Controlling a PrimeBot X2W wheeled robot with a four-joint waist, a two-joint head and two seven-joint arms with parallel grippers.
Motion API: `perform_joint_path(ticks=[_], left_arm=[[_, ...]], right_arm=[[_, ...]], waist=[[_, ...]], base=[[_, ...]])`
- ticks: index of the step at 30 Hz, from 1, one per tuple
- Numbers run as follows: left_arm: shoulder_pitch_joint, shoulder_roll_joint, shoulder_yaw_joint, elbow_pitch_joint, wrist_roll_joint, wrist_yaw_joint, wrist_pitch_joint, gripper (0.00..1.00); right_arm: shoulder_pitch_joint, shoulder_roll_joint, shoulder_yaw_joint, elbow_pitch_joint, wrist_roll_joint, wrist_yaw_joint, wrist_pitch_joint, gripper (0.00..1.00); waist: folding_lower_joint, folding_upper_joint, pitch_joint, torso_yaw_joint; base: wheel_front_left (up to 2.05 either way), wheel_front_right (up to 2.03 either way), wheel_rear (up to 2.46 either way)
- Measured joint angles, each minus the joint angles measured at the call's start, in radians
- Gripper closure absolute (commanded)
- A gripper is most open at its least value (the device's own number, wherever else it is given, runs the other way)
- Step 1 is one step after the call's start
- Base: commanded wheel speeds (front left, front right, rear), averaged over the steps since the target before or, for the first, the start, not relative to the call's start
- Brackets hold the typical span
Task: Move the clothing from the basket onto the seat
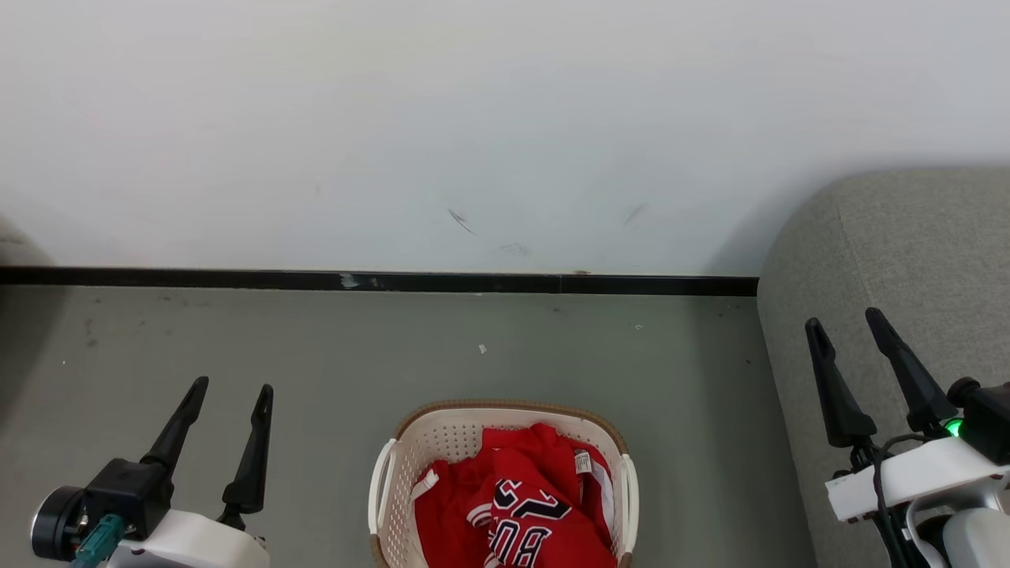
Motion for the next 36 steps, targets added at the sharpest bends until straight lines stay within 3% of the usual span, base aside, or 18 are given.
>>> perform_joint_path(ticks=[36], left_arm=[[-0.056, -0.029, 0.02, -0.002, 0.0, -0.047, 0.0, 0.0]], right_arm=[[-0.045, 0.023, -0.012, -0.059, 0.0, 0.0, 0.0, 0.0]], waist=[[-0.0002, 0.0, 0.149, -0.023]], base=[[0.0, 0.0, 0.0]])
